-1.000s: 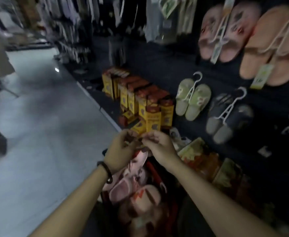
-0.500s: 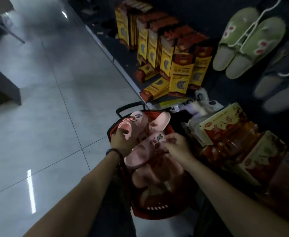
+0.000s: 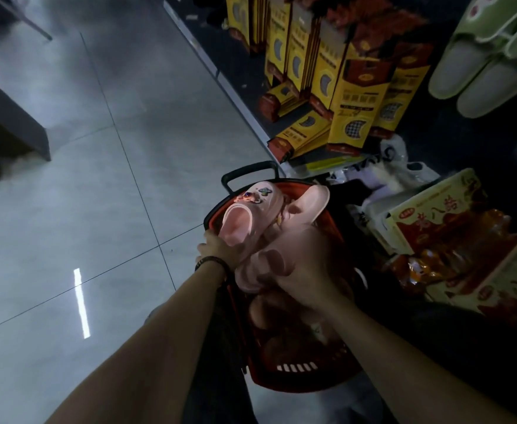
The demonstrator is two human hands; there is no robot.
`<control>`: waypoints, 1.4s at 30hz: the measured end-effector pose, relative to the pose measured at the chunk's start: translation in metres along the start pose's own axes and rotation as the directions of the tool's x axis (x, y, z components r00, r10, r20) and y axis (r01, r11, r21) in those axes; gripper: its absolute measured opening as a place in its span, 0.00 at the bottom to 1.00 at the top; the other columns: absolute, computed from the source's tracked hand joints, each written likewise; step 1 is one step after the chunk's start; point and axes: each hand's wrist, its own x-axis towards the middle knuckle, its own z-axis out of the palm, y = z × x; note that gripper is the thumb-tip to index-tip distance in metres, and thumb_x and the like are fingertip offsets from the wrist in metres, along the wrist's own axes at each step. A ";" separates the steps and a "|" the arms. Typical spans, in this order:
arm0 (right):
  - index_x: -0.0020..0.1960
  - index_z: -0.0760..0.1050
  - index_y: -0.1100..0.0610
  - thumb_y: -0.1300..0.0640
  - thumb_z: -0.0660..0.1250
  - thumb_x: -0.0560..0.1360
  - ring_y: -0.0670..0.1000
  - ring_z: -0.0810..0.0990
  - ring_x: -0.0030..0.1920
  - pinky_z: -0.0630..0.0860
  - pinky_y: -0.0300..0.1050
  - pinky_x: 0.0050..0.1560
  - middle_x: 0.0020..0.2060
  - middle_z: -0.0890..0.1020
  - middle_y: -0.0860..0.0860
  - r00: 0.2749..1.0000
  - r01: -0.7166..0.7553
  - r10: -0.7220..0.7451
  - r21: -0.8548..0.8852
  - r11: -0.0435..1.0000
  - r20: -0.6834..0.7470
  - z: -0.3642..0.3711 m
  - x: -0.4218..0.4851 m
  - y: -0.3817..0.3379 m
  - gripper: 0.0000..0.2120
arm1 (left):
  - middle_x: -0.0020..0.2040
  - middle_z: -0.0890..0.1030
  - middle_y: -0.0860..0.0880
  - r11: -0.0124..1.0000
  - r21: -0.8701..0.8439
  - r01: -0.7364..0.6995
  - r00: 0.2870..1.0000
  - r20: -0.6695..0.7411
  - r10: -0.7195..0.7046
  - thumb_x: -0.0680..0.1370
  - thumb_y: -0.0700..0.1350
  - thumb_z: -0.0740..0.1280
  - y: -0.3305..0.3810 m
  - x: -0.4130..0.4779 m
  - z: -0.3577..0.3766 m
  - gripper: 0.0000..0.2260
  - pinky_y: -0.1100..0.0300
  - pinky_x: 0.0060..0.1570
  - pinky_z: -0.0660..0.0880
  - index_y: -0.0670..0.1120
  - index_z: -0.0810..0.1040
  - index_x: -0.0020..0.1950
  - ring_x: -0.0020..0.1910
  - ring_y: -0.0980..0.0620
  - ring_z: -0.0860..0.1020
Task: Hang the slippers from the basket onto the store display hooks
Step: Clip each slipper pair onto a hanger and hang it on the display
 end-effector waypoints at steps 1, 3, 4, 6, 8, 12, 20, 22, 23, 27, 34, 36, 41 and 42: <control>0.82 0.36 0.47 0.21 0.74 0.55 0.67 0.51 0.83 0.62 0.69 0.77 0.83 0.46 0.60 0.999 -0.005 0.006 -0.042 0.999 0.040 0.000 -0.002 0.000 0.72 | 0.70 0.70 0.37 0.999 0.027 0.032 0.999 0.005 -0.033 0.73 0.61 0.75 0.001 0.000 -0.001 0.38 0.48 0.59 0.73 0.46 0.65 0.75 0.67 0.35 0.73; 0.82 0.31 0.45 0.18 0.71 0.58 0.69 0.43 0.83 0.58 0.73 0.76 0.83 0.36 0.61 0.994 -0.006 0.014 -0.078 0.997 0.104 -0.002 -0.004 -0.002 0.72 | 0.70 0.70 0.37 0.997 0.034 0.067 0.997 0.030 -0.068 0.74 0.63 0.73 0.002 0.002 0.000 0.36 0.51 0.51 0.69 0.45 0.68 0.74 0.65 0.37 0.74; 0.82 0.30 0.45 0.17 0.69 0.58 0.69 0.42 0.83 0.57 0.74 0.75 0.83 0.34 0.62 0.994 -0.007 0.016 -0.083 0.996 0.110 -0.002 -0.005 -0.004 0.71 | 0.70 0.71 0.37 0.997 0.024 0.072 0.996 0.043 -0.073 0.73 0.64 0.73 0.001 0.003 0.001 0.36 0.51 0.50 0.69 0.45 0.70 0.73 0.63 0.38 0.75; 0.82 0.31 0.45 0.14 0.63 0.61 0.69 0.44 0.83 0.59 0.75 0.75 0.83 0.37 0.62 0.997 -0.028 0.033 -0.077 0.997 0.065 0.001 -0.005 -0.007 0.67 | 0.66 0.76 0.39 0.998 0.004 0.063 0.995 0.071 -0.064 0.63 0.72 0.72 -0.001 0.005 0.002 0.44 0.51 0.50 0.74 0.46 0.74 0.71 0.58 0.40 0.77; 0.83 0.39 0.47 0.17 0.61 0.65 0.67 0.53 0.82 0.64 0.69 0.75 0.83 0.49 0.61 0.999 -0.010 0.010 0.000 1.000 -0.040 0.004 -0.003 -0.007 0.61 | 0.60 0.79 0.41 0.997 -0.045 0.058 0.995 0.082 -0.054 0.51 0.76 0.69 -0.006 0.012 0.005 0.52 0.50 0.50 0.79 0.45 0.77 0.67 0.54 0.41 0.79; 0.83 0.52 0.52 0.36 0.70 0.66 0.62 0.64 0.77 0.68 0.60 0.74 0.79 0.63 0.58 0.996 0.011 0.000 0.127 0.992 -0.086 0.005 0.009 0.005 0.52 | 0.54 0.83 0.41 0.977 -0.201 0.075 0.996 0.071 -0.062 0.49 0.72 0.76 -0.025 0.046 0.020 0.51 0.45 0.47 0.85 0.44 0.78 0.64 0.49 0.38 0.84; 0.84 0.48 0.55 0.40 0.80 0.61 0.65 0.60 0.79 0.65 0.63 0.77 0.78 0.60 0.59 0.998 0.040 -0.038 0.032 0.999 -0.058 0.008 0.021 0.009 0.62 | 0.50 0.85 0.38 0.900 -0.413 0.141 0.984 0.161 -0.080 0.64 0.47 0.84 -0.007 0.021 0.008 0.29 0.45 0.44 0.85 0.36 0.80 0.60 0.47 0.39 0.85; 0.84 0.48 0.53 0.42 0.82 0.59 0.64 0.62 0.78 0.65 0.62 0.77 0.78 0.62 0.59 0.999 0.017 -0.014 0.061 0.998 -0.048 0.006 0.025 0.009 0.64 | 0.52 0.84 0.37 0.842 -0.496 0.212 0.969 0.216 -0.117 0.66 0.42 0.84 -0.008 0.017 0.008 0.28 0.46 0.44 0.85 0.34 0.79 0.61 0.48 0.39 0.85; 0.83 0.50 0.51 0.44 0.83 0.58 0.63 0.63 0.77 0.66 0.61 0.76 0.77 0.64 0.59 0.999 -0.001 0.005 0.091 0.996 -0.042 0.005 0.026 0.008 0.64 | 0.52 0.84 0.36 0.793 -0.561 0.238 0.962 0.246 -0.115 0.67 0.40 0.83 -0.008 0.016 0.007 0.27 0.47 0.41 0.85 0.33 0.79 0.62 0.47 0.39 0.85; 0.79 0.59 0.47 0.42 0.81 0.55 0.61 0.71 0.71 0.73 0.55 0.70 0.70 0.71 0.58 0.993 -0.038 0.064 0.250 0.968 -0.097 -0.005 0.031 0.004 0.57 | 0.49 0.82 0.35 0.608 -0.770 0.195 0.970 0.245 0.000 0.73 0.54 0.78 -0.004 0.009 -0.005 0.29 0.55 0.29 0.77 0.39 0.77 0.67 0.33 0.43 0.80; 0.77 0.65 0.48 0.50 0.84 0.62 0.52 0.73 0.64 0.69 0.43 0.54 0.67 0.73 0.53 0.990 0.014 0.055 0.470 0.883 -0.132 -0.027 0.027 -0.007 0.48 | 0.58 0.85 0.46 0.574 -0.811 -0.116 0.989 -0.043 0.140 0.66 0.71 0.75 -0.012 -0.003 -0.009 0.26 0.35 0.58 0.80 0.61 0.80 0.59 0.57 0.40 0.84; 0.76 0.64 0.42 0.43 0.83 0.58 0.53 0.73 0.66 0.72 0.49 0.60 0.67 0.72 0.51 0.993 0.025 0.032 0.467 0.884 -0.114 -0.030 0.018 -0.011 0.51 | 0.60 0.83 0.48 0.604 -0.780 -0.162 0.986 -0.104 0.131 0.69 0.71 0.72 -0.011 -0.015 -0.009 0.21 0.39 0.57 0.81 0.66 0.78 0.58 0.57 0.43 0.83; 0.74 0.63 0.34 0.34 0.82 0.53 0.55 0.77 0.66 0.78 0.63 0.65 0.67 0.75 0.50 0.996 0.035 0.011 0.532 0.846 -0.084 -0.027 0.003 -0.013 0.52 | 0.61 0.79 0.49 0.696 -0.600 -0.394 0.915 -0.325 0.239 0.83 0.60 0.62 -0.004 -0.056 -0.013 0.18 0.50 0.58 0.78 0.55 0.69 0.71 0.58 0.46 0.79; 0.73 0.64 0.35 0.33 0.82 0.53 0.55 0.78 0.66 0.78 0.62 0.64 0.67 0.76 0.50 0.996 0.027 0.020 0.544 0.839 -0.081 -0.027 0.001 -0.010 0.52 | 0.60 0.78 0.50 0.714 -0.546 -0.439 0.891 -0.370 0.264 0.84 0.58 0.62 -0.003 -0.064 -0.012 0.18 0.53 0.57 0.76 0.54 0.69 0.71 0.57 0.47 0.78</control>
